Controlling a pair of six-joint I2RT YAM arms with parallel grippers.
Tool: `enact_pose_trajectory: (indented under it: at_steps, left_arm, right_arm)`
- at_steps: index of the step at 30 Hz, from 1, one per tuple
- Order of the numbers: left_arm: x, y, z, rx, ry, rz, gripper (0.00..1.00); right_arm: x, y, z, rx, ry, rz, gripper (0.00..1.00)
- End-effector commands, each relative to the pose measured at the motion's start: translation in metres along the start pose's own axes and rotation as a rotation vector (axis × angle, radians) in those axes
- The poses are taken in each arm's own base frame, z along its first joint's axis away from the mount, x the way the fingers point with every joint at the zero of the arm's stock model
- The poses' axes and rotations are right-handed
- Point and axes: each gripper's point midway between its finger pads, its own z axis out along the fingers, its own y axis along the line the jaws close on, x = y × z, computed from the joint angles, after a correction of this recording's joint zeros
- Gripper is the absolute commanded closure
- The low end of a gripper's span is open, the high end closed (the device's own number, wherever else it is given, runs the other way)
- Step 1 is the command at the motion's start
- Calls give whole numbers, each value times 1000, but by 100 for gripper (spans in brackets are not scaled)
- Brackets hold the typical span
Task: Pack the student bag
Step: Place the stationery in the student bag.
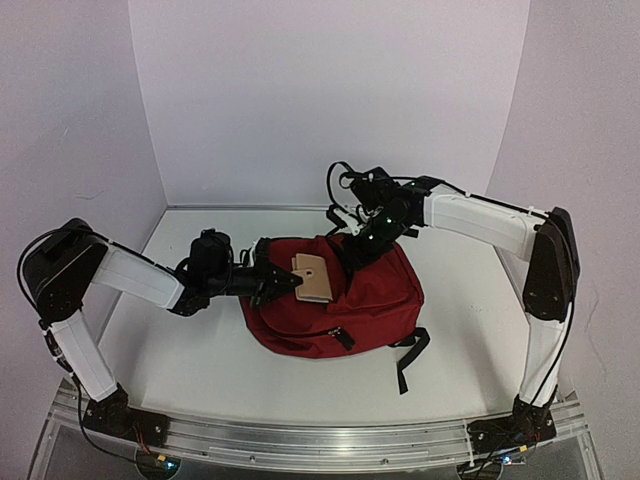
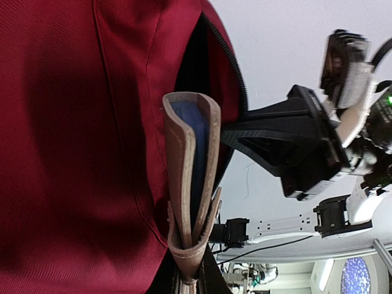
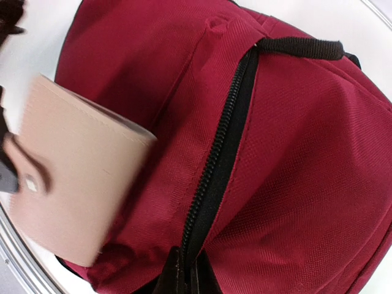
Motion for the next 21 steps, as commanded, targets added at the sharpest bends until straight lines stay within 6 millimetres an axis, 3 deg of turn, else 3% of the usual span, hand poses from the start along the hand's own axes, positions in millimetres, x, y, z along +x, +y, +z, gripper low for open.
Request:
enact_pose_trajectory:
  at_steps: [1, 12, 21]
  left_arm:
    - [-3, -50, 19, 166, 62, 104, 100]
    - [-24, -65, 48, 241, 74, 132, 100]
    - [-33, -62, 70, 346, 68, 71, 100]
  right_arm:
    - [-22, 15, -39, -48, -96, -35, 100]
    - [-21, 37, -48, -166, -102, -49, 100]
    - [-29, 39, -58, -170, -129, -54, 100]
